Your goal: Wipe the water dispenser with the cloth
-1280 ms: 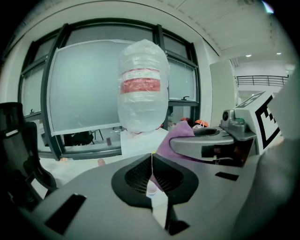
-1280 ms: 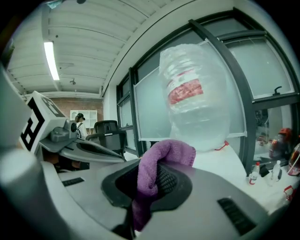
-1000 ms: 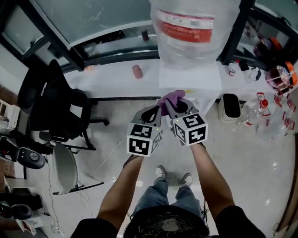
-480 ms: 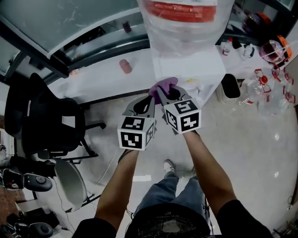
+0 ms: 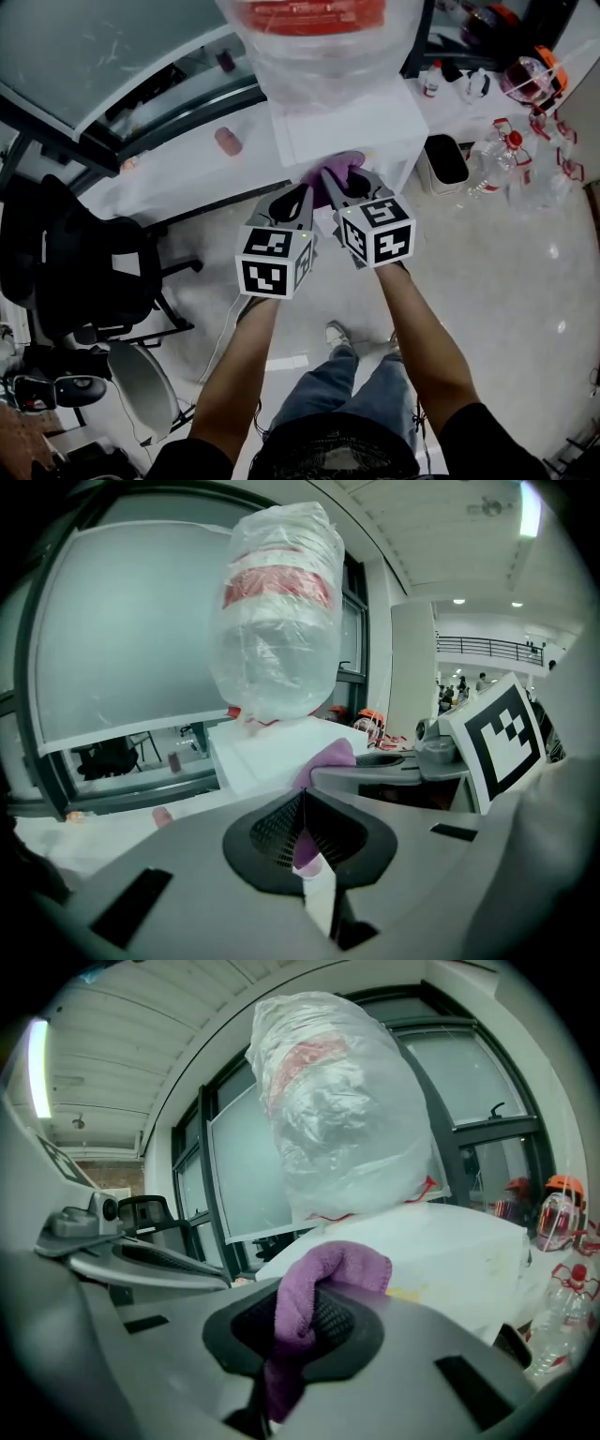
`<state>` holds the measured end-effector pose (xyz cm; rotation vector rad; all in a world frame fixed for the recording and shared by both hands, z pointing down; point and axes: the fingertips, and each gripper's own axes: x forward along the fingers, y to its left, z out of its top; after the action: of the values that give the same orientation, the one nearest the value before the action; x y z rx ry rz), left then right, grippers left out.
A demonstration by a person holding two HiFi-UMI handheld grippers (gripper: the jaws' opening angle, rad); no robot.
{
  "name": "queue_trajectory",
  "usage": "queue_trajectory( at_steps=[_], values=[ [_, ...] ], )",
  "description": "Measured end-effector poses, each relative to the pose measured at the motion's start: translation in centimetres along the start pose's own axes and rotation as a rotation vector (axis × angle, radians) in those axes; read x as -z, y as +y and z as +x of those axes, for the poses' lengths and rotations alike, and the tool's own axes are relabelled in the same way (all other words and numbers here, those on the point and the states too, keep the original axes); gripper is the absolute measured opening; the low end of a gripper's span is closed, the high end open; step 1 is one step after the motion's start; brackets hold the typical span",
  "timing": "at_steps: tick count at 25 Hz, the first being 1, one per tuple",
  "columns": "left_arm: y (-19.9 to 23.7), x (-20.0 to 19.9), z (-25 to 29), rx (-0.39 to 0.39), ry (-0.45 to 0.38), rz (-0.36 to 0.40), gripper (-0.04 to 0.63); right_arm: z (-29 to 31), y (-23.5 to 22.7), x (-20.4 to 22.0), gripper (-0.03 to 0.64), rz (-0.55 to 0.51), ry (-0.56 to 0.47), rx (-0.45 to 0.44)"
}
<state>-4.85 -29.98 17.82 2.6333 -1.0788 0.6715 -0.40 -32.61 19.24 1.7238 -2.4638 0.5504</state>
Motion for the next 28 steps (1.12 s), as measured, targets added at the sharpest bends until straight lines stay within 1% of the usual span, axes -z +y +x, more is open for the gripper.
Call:
queue_trajectory(
  at_steps=[11, 19, 23, 25, 28],
  values=[
    [-3.9, -0.9, 2.2, -0.002, -0.001, -0.006, 0.028, -3.5, -6.7, -1.5, 0.043, -0.058, 0.0, 0.047],
    [-7.3, -2.0, 4.5, -0.02, 0.0, -0.014, 0.028, -6.5, -12.9, -1.8, 0.043, -0.075, 0.011, 0.07],
    [-8.7, -2.5, 5.7, -0.017, 0.001, -0.021, 0.028, -7.7, -16.2, -1.7, 0.043, -0.088, 0.035, 0.1],
    [-8.9, -2.7, 6.0, -0.011, -0.002, -0.017, 0.028, -7.8, -16.9, -1.9, 0.043, -0.094, 0.036, 0.112],
    [-9.2, -3.0, 6.2, 0.008, -0.012, -0.008, 0.028, -7.9, -16.7, -2.6, 0.043, -0.11, 0.022, 0.124]
  ],
)
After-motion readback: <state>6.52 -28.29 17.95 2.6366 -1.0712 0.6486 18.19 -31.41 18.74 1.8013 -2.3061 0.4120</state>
